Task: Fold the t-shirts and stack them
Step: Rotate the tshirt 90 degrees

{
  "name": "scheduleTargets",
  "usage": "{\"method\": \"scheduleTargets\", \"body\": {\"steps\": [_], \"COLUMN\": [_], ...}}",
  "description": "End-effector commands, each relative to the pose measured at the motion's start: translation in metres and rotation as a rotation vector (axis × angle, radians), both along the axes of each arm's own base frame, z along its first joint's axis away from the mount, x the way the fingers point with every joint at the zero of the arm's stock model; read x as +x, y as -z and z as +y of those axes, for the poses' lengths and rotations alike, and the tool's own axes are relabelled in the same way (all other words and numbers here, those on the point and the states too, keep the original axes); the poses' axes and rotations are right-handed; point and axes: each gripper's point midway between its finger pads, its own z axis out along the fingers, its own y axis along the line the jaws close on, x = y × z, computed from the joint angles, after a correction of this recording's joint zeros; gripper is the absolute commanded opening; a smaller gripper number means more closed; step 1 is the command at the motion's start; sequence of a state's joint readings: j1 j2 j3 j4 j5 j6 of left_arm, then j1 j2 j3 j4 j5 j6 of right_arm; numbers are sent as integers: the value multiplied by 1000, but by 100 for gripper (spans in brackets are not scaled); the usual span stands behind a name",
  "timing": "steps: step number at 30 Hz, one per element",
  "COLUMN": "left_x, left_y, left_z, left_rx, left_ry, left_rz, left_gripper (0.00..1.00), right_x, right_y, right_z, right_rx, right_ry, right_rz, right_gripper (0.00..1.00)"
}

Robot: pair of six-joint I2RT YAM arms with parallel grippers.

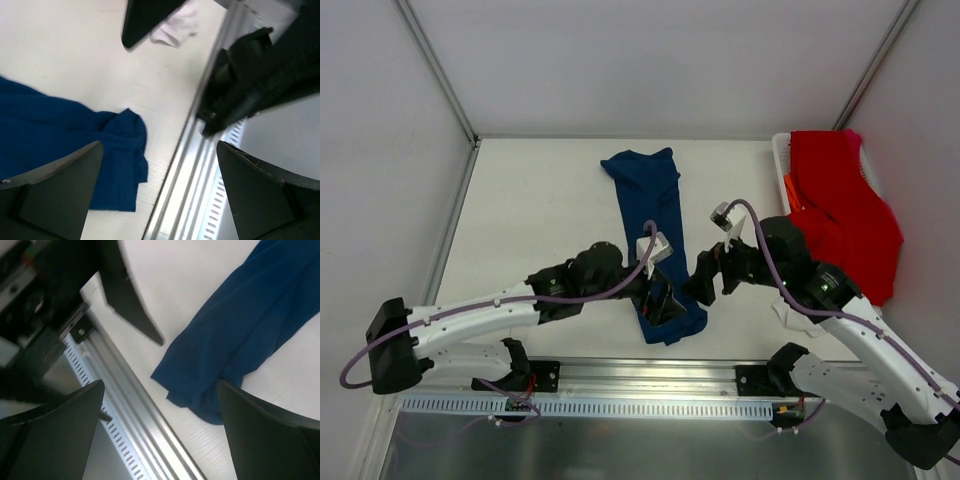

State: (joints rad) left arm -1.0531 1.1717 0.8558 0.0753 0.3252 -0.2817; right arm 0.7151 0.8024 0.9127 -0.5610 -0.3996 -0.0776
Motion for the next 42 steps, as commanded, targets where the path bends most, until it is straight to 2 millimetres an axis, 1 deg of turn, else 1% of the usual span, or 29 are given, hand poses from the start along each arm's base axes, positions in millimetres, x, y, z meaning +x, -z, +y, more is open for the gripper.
{"method": "scheduleTargets", "body": {"steps": [1, 2, 3, 4, 5, 6, 7, 8, 9, 10, 11, 13, 14, 16, 19, 20, 23, 24, 25, 26, 27, 28, 29, 30, 31, 33, 36, 37, 42], "left_x": [36, 14, 19, 12, 3, -3, -9, -16, -26, -32, -37, -41, -43, -48, -49, -46, -39, -36, -35, -33, -32, -31, -29, -28, -27, -26, -22, -22, -20], "left_y": [11, 17, 26, 45, 55, 70, 77, 90, 95, 110, 115, 130, 145, 162, 173, 178, 175, 174, 170, 169, 168, 168, 166, 165, 164, 161, 161, 162, 161], "left_z": [39, 39, 52, 60, 68, 76, 80, 83, 87, 87, 90, 90, 92, 94, 102, 111, 125, 127, 128, 130, 130, 130, 130, 129, 129, 126, 129, 131, 134], "left_rx": [102, 107, 143, 187, 201, 238, 251, 270, 280, 302, 332, 346, 400, 397, 353, 349, 284, 271, 243, 239, 221, 215, 200, 191, 176, 133, 84, 79, 24], "left_ry": [-366, -353, -450, -469, -535, -558, -579, -611, -629, -659, -674, -734, -748, -800, -874, -895, -947, -956, -966, -973, -985, -992, -1002, -1008, -1020, -1042, -1074, -1079, -1100], "left_rz": [-256, -263, -287, -287, -278, -273, -268, -244, -282, -257, -281, -240, -262, -226, -149, -144, -118, -120, -116, -122, -114, -117, -126, -129, -122, -106, -83, -81, -46], "left_gripper": [99, 99, 99, 99, 99, 99, 99, 99, 99, 99, 99, 99, 99, 99, 99, 99, 99, 99, 99, 99, 99, 99, 99, 99, 99, 99, 99, 99, 99], "right_x": [28, 29, 28, 22, 23, 26, 24, 21, 23, 17, 19, 17, 15, 13, 10, 9, 10, 7, 12, 11, 11, 15, 15, 15, 19, 20, 22, 22, 27], "right_y": [-12, -7, -1, 16, 21, 30, 34, 58, 68, 81, 88, 98, 107, 117, 128, 133, 141, 150, 148, 154, 160, 159, 161, 169, 169, 178, 183, 189, 193], "right_z": [-3, -4, -5, -12, -12, -20, -27, -35, -45, -53, -60, -69, -76, -82, -82, -81, -74, -71, -65, -61, -58, -51, -47, -45, -39, -29, -18, -17, -14], "right_rx": [-20, -10, -1, 1, 31, 21, 34, 7, -18, -33, -40, -53, -57, -70, -89, -106, -95, -100, -68, -76, -74, -54, -59, -94, -83, -114, -123, -143, -149], "right_ry": [155, 187, 199, 222, 262, 321, 360, 424, 489, 517, 575, 626, 669, 701, 701, 699, 690, 683, 680, 671, 672, 666, 656, 655, 651, 636, 621, 623, 631], "right_rz": [7, 22, 29, 43, 64, 66, 68, 132, 137, 160, 160, 165, 168, 182, 211, 223, 240, 264, 258, 272, 285, 279, 280, 293, 288, 293, 298, 304, 300], "right_gripper": [99, 100, 99, 100, 100, 99, 99, 99, 99, 100, 100, 99, 99, 99, 99, 99, 99, 100, 100, 99, 99, 100, 100, 100, 99, 99, 99, 99, 100]}}
